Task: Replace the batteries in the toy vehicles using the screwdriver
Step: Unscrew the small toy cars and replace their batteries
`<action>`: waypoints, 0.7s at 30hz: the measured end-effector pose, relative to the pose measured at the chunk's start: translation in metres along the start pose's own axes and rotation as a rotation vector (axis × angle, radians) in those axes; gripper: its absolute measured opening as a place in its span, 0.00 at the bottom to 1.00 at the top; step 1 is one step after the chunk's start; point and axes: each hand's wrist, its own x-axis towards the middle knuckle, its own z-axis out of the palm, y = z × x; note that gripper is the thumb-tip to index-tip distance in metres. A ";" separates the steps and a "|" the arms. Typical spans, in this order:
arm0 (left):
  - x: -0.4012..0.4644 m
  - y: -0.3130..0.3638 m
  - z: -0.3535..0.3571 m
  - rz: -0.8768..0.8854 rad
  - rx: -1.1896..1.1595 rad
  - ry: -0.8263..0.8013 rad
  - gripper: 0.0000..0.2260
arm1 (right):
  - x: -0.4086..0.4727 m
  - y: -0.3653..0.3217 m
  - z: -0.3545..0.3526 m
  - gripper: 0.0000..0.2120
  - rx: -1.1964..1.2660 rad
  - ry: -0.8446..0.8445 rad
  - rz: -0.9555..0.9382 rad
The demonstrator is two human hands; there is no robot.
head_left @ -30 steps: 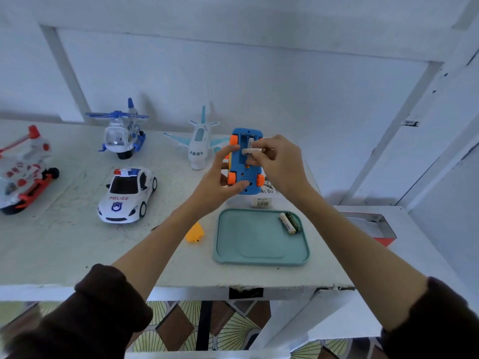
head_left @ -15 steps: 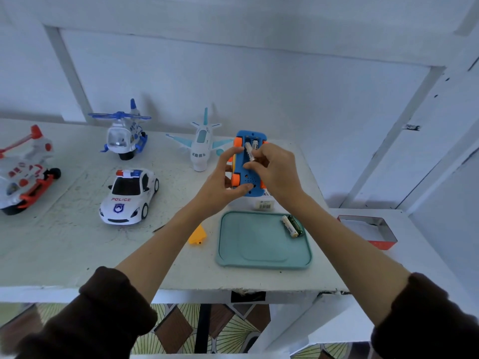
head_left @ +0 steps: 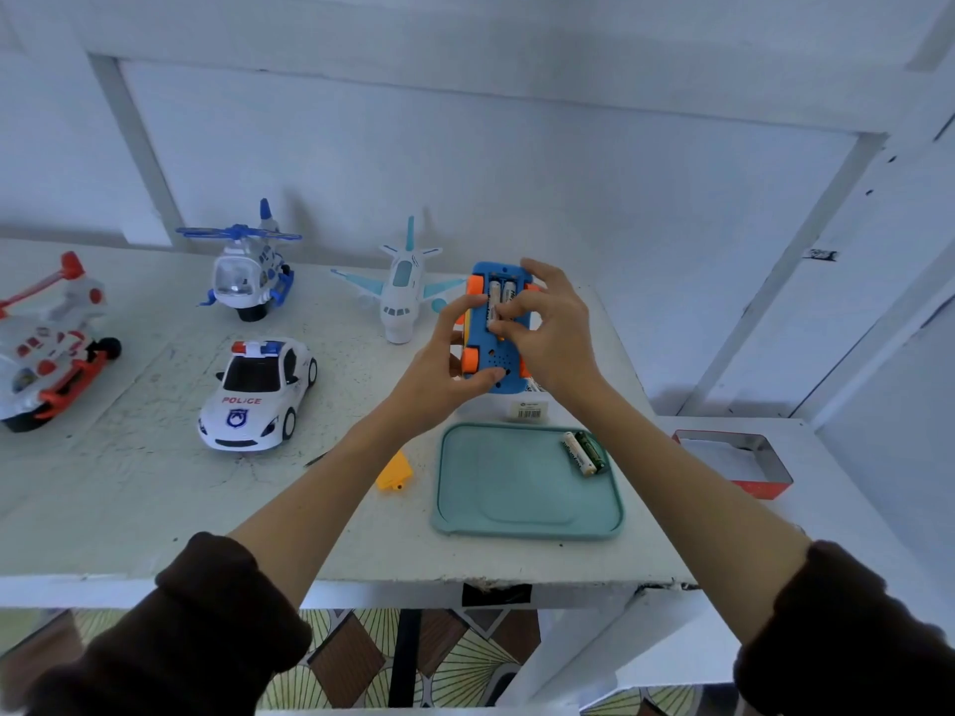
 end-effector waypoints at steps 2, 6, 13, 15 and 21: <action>0.001 0.000 -0.001 -0.012 -0.015 0.005 0.29 | 0.001 0.001 0.003 0.03 0.030 0.001 0.049; 0.001 -0.001 -0.003 -0.016 -0.061 0.044 0.28 | 0.006 -0.003 0.004 0.04 0.006 -0.079 -0.013; 0.001 0.000 -0.004 0.007 -0.040 0.068 0.29 | 0.008 -0.010 0.006 0.02 -0.026 -0.023 -0.046; 0.000 0.002 -0.006 0.018 -0.014 0.066 0.30 | 0.008 -0.011 0.008 0.03 -0.012 0.018 -0.056; -0.003 0.007 -0.012 0.037 -0.005 0.068 0.30 | 0.007 -0.017 0.009 0.03 0.023 0.020 -0.080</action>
